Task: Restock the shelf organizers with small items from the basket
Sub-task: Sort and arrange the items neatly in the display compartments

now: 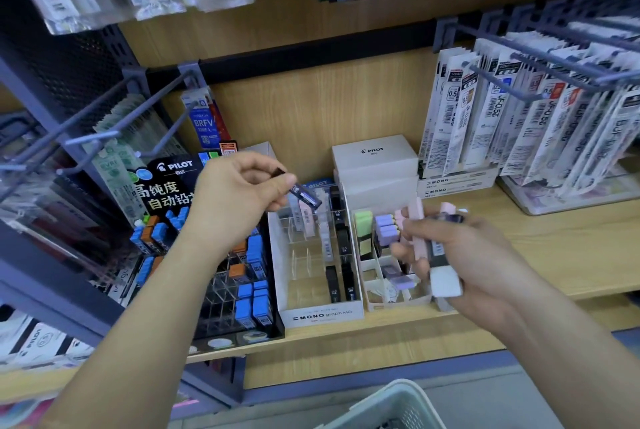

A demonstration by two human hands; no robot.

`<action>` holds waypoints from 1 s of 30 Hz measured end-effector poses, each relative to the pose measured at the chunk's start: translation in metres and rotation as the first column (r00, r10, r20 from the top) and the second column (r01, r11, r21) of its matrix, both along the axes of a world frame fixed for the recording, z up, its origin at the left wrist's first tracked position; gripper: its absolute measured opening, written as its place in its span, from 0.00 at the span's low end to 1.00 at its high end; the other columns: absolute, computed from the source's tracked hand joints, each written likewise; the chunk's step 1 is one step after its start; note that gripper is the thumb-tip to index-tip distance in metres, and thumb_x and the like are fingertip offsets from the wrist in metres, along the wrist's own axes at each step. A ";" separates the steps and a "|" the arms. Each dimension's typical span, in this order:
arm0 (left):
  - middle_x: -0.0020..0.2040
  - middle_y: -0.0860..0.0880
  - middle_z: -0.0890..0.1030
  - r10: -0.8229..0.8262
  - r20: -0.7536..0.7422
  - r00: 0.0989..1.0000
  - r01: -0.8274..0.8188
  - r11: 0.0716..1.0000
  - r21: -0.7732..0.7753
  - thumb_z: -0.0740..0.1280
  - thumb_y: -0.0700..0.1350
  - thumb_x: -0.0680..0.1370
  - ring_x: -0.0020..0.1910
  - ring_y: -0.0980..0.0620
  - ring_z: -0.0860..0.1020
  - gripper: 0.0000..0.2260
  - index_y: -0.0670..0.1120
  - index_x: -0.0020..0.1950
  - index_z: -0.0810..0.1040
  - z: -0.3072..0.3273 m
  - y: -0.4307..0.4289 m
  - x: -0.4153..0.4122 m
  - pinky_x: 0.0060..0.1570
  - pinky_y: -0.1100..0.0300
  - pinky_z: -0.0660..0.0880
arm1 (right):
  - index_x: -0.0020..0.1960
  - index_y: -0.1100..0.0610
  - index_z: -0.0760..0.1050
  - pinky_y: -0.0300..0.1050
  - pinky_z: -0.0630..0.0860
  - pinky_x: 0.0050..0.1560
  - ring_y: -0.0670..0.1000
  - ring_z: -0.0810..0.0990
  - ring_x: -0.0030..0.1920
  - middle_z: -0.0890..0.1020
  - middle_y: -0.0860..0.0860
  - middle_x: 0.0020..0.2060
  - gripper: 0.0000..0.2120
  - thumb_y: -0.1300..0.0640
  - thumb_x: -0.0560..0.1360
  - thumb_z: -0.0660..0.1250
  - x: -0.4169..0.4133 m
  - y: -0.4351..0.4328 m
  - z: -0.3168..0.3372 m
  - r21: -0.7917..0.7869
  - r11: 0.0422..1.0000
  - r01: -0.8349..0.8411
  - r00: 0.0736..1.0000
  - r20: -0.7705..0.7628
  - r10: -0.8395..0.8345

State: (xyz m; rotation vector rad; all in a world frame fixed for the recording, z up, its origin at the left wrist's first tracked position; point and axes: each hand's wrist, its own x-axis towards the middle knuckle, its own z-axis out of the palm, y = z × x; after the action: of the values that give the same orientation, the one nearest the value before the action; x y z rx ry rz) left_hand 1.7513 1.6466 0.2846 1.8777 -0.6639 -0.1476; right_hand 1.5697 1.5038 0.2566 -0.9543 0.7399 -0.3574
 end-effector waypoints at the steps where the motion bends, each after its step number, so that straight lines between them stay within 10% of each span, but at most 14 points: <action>1: 0.31 0.48 0.83 0.002 0.034 0.999 -0.004 0.999 0.046 0.74 0.41 0.71 0.31 0.54 0.82 0.03 0.47 0.41 0.82 -0.004 0.001 -0.001 0.33 0.67 0.77 | 0.50 0.63 0.78 0.35 0.69 0.20 0.53 0.84 0.33 0.80 0.55 0.29 0.04 0.67 0.76 0.66 -0.001 -0.001 0.001 0.020 1.000 0.012 1.000 0.025 -0.012; 8: 0.36 0.59 0.82 -0.111 0.193 0.975 0.042 0.944 0.329 0.73 0.45 0.73 0.37 0.62 0.81 0.04 0.50 0.47 0.85 -0.036 0.000 -0.003 0.51 0.58 0.79 | 0.47 0.61 0.79 0.33 0.64 0.19 0.49 0.80 0.29 0.81 0.54 0.32 0.07 0.58 0.77 0.67 -0.003 0.002 0.001 -0.016 0.999 -0.032 0.999 0.037 0.033; 30: 0.45 0.49 0.84 -0.255 0.344 0.904 -0.009 0.792 0.610 0.68 0.44 0.77 0.47 0.52 0.80 0.05 0.48 0.52 0.82 -0.067 -0.006 0.006 0.51 0.58 0.76 | 0.56 0.62 0.77 0.35 0.64 0.20 0.49 0.80 0.29 0.86 0.56 0.43 0.10 0.67 0.76 0.64 0.003 0.012 -0.011 -0.016 0.987 -0.162 0.985 -0.066 0.160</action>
State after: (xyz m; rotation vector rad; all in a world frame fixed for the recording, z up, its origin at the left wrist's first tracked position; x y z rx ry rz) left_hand 1.7576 1.6410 0.2176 2.5179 -1.1378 -0.0459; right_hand 1.5724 1.5155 0.2460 -1.0428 0.7136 -0.1937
